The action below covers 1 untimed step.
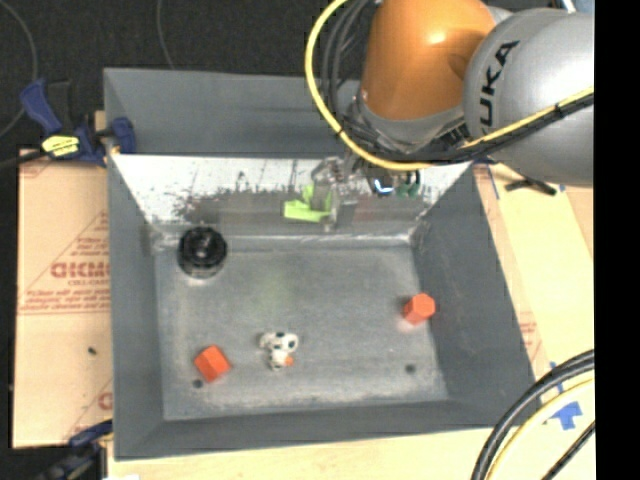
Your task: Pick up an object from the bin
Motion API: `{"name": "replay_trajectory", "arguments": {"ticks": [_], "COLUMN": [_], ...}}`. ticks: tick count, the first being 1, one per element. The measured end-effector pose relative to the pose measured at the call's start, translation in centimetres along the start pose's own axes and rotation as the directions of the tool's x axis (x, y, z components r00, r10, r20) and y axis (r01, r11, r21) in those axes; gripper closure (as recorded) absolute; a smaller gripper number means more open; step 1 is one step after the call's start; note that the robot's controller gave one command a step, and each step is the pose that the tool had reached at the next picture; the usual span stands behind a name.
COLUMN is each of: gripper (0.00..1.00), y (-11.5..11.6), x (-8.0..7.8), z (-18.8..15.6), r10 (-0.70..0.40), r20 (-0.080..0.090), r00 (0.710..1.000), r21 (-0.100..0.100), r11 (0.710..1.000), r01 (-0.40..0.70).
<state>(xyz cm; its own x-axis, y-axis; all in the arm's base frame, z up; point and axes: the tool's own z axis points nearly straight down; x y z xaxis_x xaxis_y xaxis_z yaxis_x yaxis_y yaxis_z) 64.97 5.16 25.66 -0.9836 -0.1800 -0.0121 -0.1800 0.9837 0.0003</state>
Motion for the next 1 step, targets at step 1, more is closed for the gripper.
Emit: {"name": "replay_trajectory", "arguments": {"ticks": [1], "gripper": [1.0], "y": [1.82], "x": [1.72], "z": [-9.73], "r10": [0.028], "r20": [0.007], "r00": [1.0], "r21": [0.0], "r11": [1.0], "r01": [-0.028]}}
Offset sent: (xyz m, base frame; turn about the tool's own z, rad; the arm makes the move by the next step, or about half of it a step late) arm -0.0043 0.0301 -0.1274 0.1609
